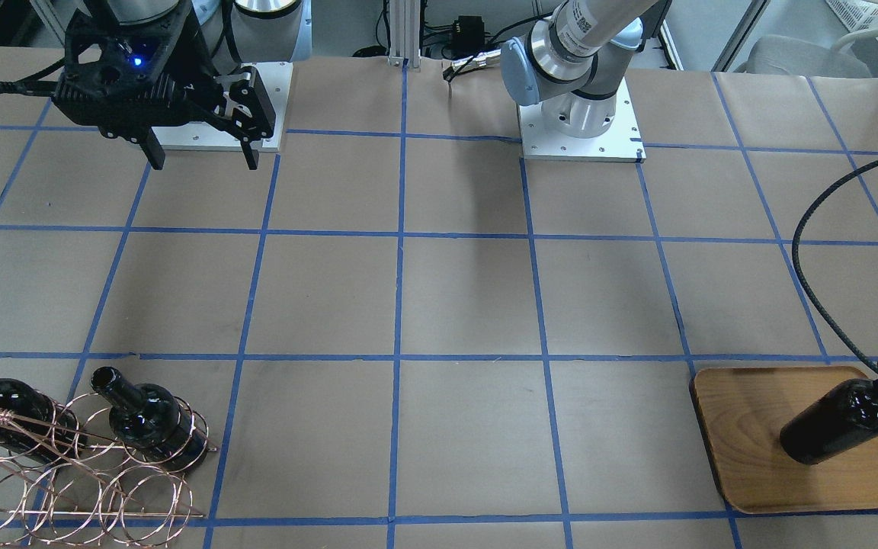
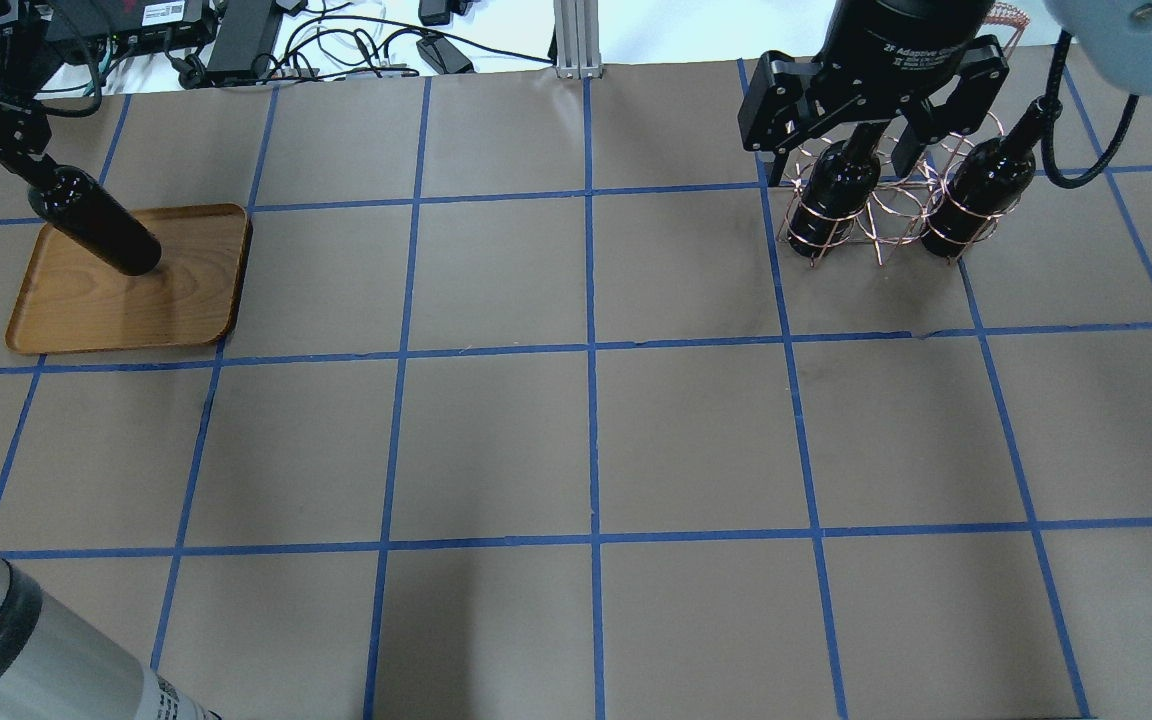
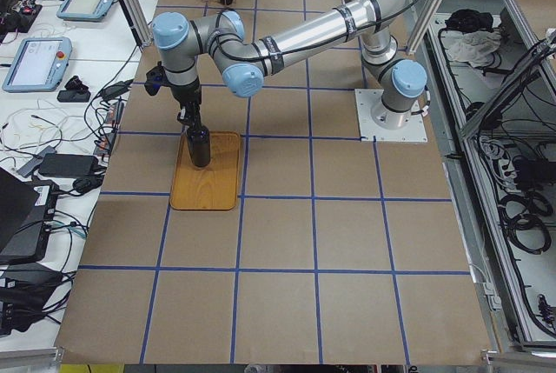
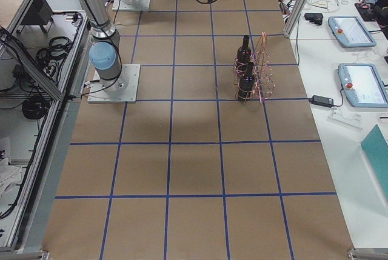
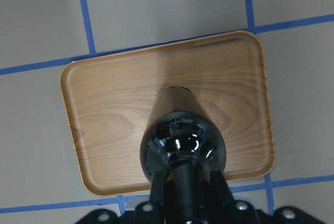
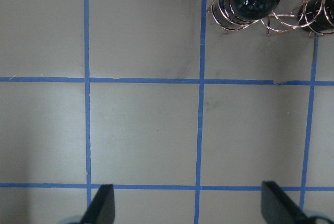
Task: Take wine from basket and place on tray
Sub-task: 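Lower the bottle onto the wooden tray with the left gripper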
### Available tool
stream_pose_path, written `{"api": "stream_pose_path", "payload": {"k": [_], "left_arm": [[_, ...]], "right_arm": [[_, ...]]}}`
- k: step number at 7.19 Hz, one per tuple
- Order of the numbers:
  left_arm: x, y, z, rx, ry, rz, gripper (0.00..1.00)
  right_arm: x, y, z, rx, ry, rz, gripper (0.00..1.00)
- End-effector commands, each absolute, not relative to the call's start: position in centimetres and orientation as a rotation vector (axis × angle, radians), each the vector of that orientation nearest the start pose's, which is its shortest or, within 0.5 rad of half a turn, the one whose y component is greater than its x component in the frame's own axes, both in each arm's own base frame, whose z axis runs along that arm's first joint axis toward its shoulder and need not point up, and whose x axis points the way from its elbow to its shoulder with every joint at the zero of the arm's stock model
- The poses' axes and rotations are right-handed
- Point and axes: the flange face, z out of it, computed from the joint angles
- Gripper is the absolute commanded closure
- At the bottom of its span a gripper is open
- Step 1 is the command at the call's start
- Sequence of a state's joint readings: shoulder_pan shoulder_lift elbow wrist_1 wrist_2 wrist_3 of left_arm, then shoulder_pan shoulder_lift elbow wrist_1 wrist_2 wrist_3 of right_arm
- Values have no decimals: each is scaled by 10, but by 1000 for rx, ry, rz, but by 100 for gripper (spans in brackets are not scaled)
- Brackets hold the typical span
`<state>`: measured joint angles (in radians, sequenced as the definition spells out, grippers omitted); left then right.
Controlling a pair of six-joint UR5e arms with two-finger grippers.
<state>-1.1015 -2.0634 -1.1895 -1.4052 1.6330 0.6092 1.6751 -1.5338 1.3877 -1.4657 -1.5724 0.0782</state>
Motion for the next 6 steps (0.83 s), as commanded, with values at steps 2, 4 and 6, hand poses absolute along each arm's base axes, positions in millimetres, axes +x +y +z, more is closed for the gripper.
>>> {"api": "stream_pose_path", "payload": {"k": [2,4,6], "left_arm": [[215,-674,392,186,3058,-1,93],[216,-675,388,184,3066,0,41],[212,-664,405,176,3053,-7,0]], "right_arm": [[185,-491,549,-41,3138,-65,0],[185,-491,549,-41,3138,-65,0],[185,-491,548,-38,3139,-60,0]]}}
